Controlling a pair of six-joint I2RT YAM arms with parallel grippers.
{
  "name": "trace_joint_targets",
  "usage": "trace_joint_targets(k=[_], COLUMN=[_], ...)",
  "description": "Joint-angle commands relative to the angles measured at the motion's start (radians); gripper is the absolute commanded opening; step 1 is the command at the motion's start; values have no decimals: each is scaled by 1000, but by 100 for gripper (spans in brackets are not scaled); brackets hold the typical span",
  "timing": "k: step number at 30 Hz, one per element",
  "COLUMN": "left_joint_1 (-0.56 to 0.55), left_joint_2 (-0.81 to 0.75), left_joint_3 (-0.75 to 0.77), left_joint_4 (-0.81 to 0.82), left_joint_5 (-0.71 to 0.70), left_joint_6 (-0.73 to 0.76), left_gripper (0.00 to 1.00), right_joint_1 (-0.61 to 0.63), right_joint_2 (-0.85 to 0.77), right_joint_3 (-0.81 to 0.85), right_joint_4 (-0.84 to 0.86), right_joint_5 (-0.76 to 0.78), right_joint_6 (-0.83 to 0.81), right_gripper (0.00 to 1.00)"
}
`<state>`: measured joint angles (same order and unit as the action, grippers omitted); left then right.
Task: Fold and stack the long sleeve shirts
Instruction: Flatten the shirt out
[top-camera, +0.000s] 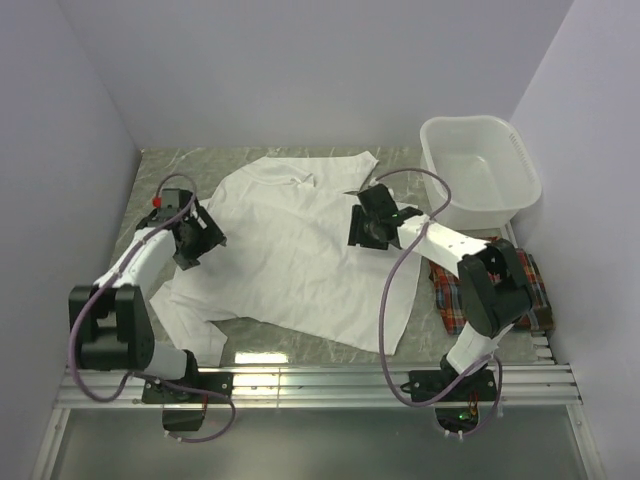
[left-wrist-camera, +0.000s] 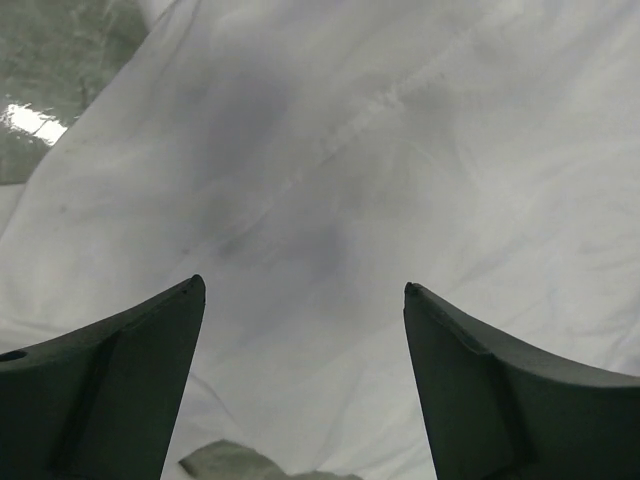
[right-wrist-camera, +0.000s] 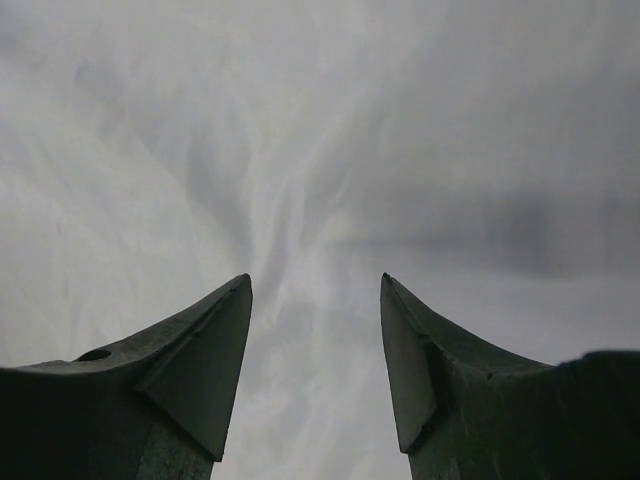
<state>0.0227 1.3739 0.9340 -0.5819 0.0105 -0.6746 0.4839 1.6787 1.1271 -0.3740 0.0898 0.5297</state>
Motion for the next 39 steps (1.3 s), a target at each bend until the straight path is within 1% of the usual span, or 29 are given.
trace_joint_targets(k=[1, 3, 6, 9, 10, 14, 17, 20, 25, 26, 30, 33, 35, 36, 38, 39], left_joint_1=[-47, -49, -44, -26, 0, 46, 82, 105, 141, 141, 155, 155, 149, 129, 80, 12], left_joint_2=[99, 148, 174, 186, 186, 175, 145, 102, -27, -65, -148, -211, -254, -263, -250, -228], left_joint_3=[68, 59, 5, -73, -108, -193, -253, -291, -362, -365, -357, -310, -244, -191, -129, -53], left_joint_4=[53, 51, 63, 88, 91, 90, 88, 60, 5, 1, -56, -82, -63, -53, -6, 2], left_joint_5=[-72, -79, -116, -78, -72, -69, -52, -70, -84, -80, -57, -66, -70, -86, -139, -199], left_joint_6=[-16, -51, -85, -117, -123, -173, -197, -201, -224, -252, -301, -293, -257, -247, -205, -186], left_gripper=[86, 85, 84, 84, 84, 84, 83, 83, 83, 83, 84, 86, 91, 93, 92, 93], right_joint_1=[27, 27, 24, 19, 19, 16, 12, 2, -30, -33, -59, -57, -51, -47, -15, 1], right_joint_2=[42, 62, 108, 144, 162, 196, 213, 220, 246, 249, 262, 213, 175, 132, 90, 52], right_joint_3=[3, 5, 28, 39, 40, 42, 40, 42, 79, 88, 144, 152, 146, 140, 128, 114], right_joint_4=[44, 70, 70, 79, 84, 92, 92, 96, 87, 75, 52, 49, 40, 37, 32, 32], right_joint_5=[28, 37, 67, 68, 70, 73, 71, 74, 74, 76, 80, 70, 57, 53, 34, 30], right_joint_6=[9, 24, 24, 27, 30, 39, 41, 36, 26, 23, -8, -59, -83, -91, -111, -118], right_gripper=[61, 61, 61, 61, 61, 61, 61, 61, 61, 61, 61, 62, 64, 64, 64, 64])
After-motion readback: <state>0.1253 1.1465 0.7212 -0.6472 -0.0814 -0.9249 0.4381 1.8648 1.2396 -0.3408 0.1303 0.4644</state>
